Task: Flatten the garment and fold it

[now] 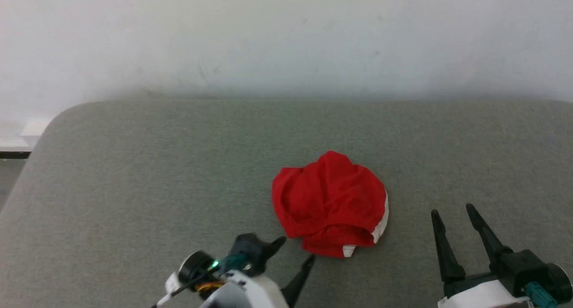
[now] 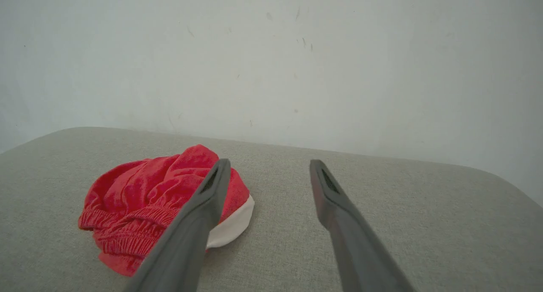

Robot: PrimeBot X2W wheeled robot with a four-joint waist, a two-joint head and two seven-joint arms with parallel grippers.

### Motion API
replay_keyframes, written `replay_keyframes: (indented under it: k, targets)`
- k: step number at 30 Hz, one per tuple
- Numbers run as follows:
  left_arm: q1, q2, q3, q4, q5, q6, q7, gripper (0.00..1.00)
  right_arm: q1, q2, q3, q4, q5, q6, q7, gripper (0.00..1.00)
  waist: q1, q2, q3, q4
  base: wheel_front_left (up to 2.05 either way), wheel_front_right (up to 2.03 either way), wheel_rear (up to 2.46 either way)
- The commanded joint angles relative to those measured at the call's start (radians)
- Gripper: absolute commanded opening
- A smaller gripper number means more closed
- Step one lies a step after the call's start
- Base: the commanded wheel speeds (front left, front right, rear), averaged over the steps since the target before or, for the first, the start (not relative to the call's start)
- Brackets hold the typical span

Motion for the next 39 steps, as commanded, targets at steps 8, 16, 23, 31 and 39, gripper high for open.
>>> replay_keyframes:
  k: [8, 16, 23, 31, 39]
  targets:
    - [-0.242, -0.035, -0.076, 0.086, 0.066, -0.061, 0.217, 1.00, -0.063, 0.003, 0.002, -0.013, 0.000, -0.002, -0.005, 1.00, -0.0002, 0.0000, 0.157, -0.162, 0.00, 0.00, 0.00]
    - [-0.351, -0.064, -0.102, 0.252, 0.079, -0.113, 0.246, 1.00, -0.092, 0.003, 0.014, -0.010, 0.021, -0.002, -0.005, 1.00, -0.0002, 0.0000, 0.200, -0.220, 0.00, 0.00, 0.00]
    - [-0.362, -0.089, -0.096, 0.296, 0.053, -0.140, 0.184, 0.00, -0.090, 0.003, 0.003, -0.005, 0.028, -0.002, -0.005, 1.00, -0.0002, 0.0000, 0.190, -0.209, 0.00, 0.00, 0.00]
    - [-0.310, -0.039, -0.058, 0.151, 0.036, -0.136, 0.074, 0.00, -0.066, 0.003, -0.012, 0.004, 0.023, -0.002, -0.005, 1.00, -0.0002, 0.0000, 0.114, -0.108, 0.00, 0.00, 0.00]
    - [-0.140, 0.185, 0.006, 0.014, -0.033, -0.145, 0.076, 0.00, -0.042, 0.003, -0.017, 0.009, 0.023, -0.002, -0.005, 1.00, -0.0002, 0.0000, 0.065, 0.020, 0.00, 0.00, 0.00]
